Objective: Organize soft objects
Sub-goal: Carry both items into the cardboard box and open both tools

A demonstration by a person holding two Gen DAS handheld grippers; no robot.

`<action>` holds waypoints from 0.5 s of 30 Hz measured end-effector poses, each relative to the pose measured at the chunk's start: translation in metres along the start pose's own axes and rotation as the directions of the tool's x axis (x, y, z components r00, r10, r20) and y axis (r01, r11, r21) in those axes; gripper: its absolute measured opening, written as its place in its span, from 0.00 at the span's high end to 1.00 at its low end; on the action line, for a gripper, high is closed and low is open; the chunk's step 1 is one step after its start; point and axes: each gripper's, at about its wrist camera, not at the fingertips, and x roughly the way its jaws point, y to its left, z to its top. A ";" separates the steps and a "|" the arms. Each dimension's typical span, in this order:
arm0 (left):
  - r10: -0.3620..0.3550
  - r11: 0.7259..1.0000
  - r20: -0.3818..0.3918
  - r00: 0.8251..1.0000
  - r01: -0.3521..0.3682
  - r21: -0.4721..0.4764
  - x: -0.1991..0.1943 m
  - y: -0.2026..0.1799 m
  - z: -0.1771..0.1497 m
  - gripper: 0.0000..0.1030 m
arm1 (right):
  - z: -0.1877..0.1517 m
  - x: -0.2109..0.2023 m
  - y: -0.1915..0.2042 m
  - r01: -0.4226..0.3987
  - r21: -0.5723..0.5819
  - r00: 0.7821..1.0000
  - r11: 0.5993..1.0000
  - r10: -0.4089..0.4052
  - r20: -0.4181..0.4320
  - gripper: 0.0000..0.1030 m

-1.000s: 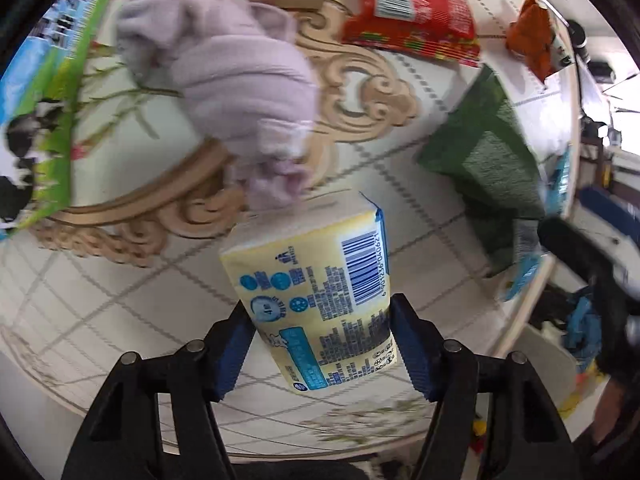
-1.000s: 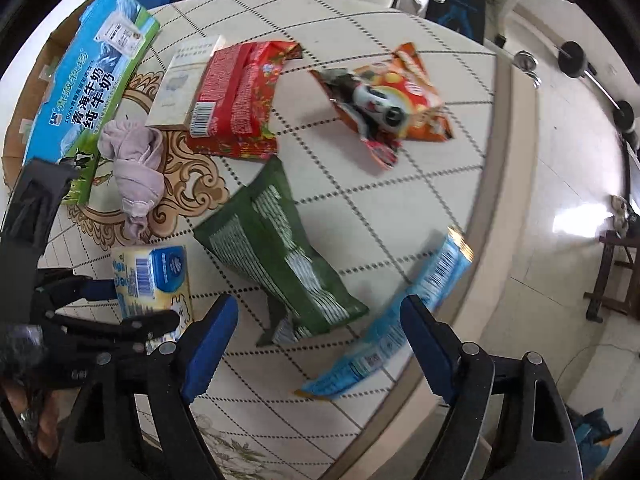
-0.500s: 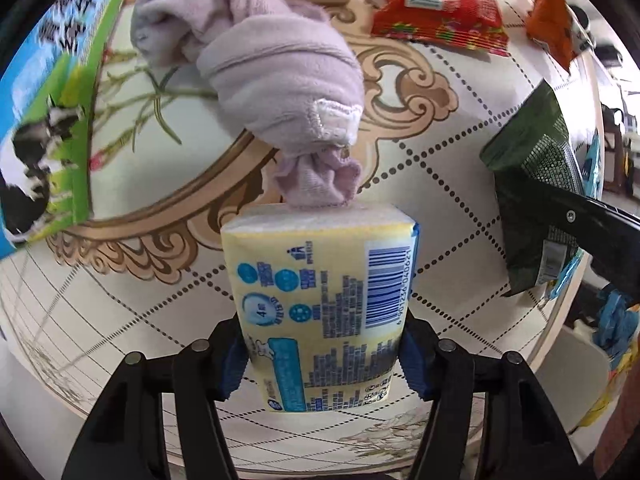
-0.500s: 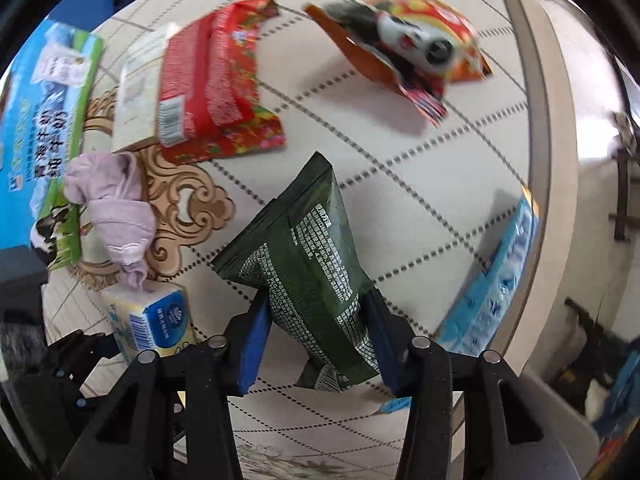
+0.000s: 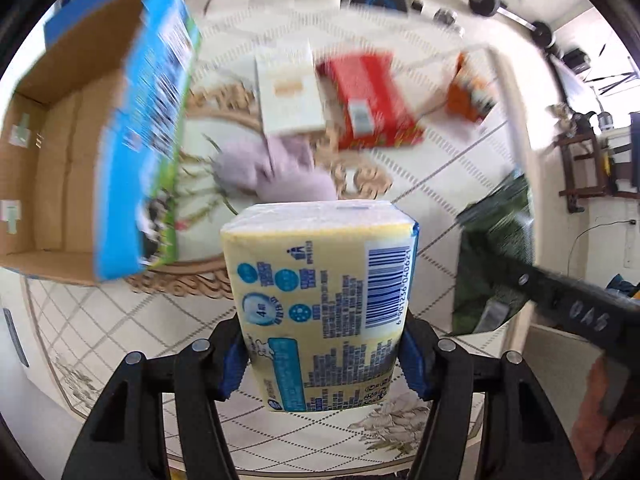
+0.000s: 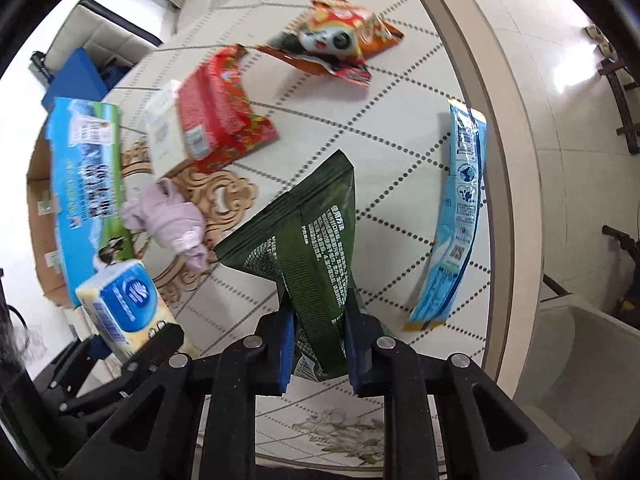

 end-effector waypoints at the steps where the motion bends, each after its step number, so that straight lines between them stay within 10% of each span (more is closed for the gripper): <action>1: -0.002 1.000 0.026 1.000 0.002 0.007 -0.017 0.004 -0.002 0.41 | -0.003 -0.013 0.008 -0.007 -0.013 1.000 1.000 0.008 0.010 0.78; 15: 0.017 1.000 0.192 0.981 -0.013 -0.020 -0.135 0.124 0.043 0.41 | -0.017 -0.079 0.232 -0.147 -0.181 0.981 0.972 0.166 0.096 0.79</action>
